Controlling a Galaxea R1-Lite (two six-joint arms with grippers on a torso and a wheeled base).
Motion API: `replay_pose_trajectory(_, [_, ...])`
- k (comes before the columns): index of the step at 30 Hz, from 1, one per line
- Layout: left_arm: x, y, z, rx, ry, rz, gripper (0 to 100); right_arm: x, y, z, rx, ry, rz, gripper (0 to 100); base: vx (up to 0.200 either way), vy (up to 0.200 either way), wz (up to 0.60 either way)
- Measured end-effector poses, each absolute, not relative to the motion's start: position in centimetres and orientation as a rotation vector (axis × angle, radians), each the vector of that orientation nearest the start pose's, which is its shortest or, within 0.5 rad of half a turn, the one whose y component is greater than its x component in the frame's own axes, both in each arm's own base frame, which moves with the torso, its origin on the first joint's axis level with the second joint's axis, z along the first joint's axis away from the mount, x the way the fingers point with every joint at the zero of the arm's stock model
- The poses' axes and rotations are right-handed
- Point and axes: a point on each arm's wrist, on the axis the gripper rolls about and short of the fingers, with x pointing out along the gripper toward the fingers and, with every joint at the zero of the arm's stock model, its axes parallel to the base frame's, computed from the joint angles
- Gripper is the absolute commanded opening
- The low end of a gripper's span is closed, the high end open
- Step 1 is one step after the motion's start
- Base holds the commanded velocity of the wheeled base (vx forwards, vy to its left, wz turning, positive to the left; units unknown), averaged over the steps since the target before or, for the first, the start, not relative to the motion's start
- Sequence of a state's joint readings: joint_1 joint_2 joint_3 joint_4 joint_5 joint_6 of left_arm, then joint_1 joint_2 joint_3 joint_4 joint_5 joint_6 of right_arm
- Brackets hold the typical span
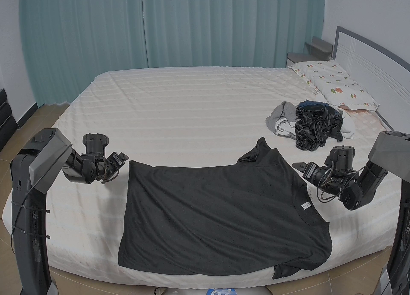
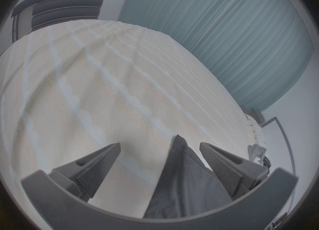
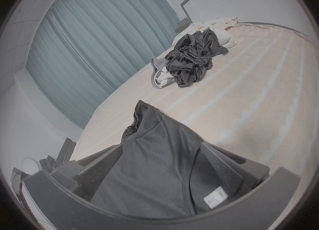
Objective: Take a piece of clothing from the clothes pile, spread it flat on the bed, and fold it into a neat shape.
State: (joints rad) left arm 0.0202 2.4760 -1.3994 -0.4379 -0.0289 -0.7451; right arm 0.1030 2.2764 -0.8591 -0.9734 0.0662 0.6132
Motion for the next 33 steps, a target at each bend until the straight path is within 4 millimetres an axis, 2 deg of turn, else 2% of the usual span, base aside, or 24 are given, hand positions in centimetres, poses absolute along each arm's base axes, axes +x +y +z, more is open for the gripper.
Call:
replay_pose_trajectory(7, [45.6,1.2,1.8,-0.79,0.597,0.236,100,42.9,4.7,2.1,0.579,0.464,0.047,100,0.0,0.0,0.0])
replay_pose_trajectory(12, [43.9,1.1,1.0,-0.823,0.652,0.266,100,45.2,4.9,0.8,0.546,0.461,0.06,100,0.0,0.0,0.0])
replay_pose_trajectory(17, [41.4,-0.3,-0.2,-0.87,0.723,0.281,100,46.8,4.4,-0.3,0.523,0.486,0.079,100,0.0,0.0,0.0])
replay_pose_trajectory(24, [39.8,-2.0,0.1,-0.954,0.688,0.246,100,49.2,4.3,-0.6,0.514,0.463,0.113,100,0.0,0.0,0.0])
replay_pose_trajectory(28, [39.3,-2.7,0.2,-0.969,0.695,0.226,100,50.5,4.1,-1.6,0.516,0.482,0.116,100,0.0,0.0,0.0])
replay_pose_trajectory(29, [39.2,-2.8,0.2,-0.973,0.696,0.223,100,50.7,4.0,-1.9,0.517,0.493,0.117,0,0.0,0.0,0.0])
replay_pose_trajectory(33, [39.0,-2.9,0.2,-0.991,0.699,0.222,100,51.3,3.8,-3.2,0.524,0.503,0.131,0,0.0,0.0,0.0])
